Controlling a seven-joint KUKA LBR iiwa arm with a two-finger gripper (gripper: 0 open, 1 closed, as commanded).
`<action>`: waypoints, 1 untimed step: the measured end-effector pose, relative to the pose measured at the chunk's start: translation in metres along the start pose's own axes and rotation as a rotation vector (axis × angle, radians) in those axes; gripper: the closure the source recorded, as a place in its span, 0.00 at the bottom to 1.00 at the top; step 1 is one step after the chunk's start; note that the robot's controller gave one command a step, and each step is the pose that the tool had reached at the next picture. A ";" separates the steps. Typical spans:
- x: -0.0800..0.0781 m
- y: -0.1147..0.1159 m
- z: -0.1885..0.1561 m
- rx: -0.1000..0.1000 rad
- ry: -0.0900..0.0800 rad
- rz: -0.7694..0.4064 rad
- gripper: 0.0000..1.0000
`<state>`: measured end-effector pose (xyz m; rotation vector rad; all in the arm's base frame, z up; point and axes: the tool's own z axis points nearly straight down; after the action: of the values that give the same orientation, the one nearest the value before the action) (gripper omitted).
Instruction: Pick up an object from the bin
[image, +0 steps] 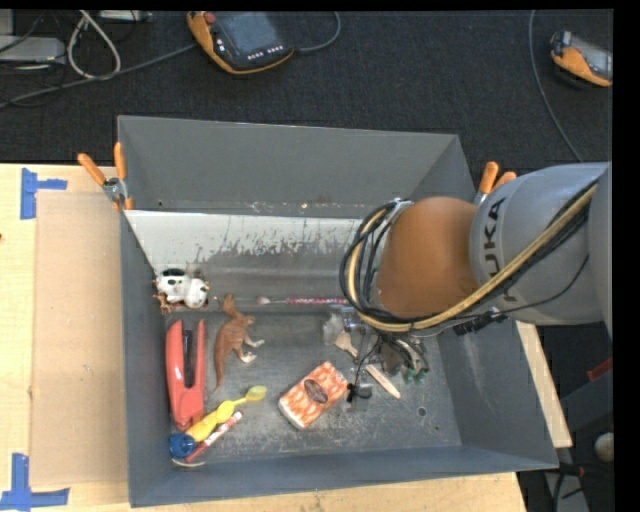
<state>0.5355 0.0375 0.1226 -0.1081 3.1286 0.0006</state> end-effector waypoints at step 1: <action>0.025 0.032 0.054 0.002 -0.002 -0.096 0.00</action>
Offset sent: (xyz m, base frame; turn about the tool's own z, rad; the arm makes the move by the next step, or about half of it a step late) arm -0.0327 0.0324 -0.0508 0.1102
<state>0.5091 0.0676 0.0686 -0.2586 3.1180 -0.0030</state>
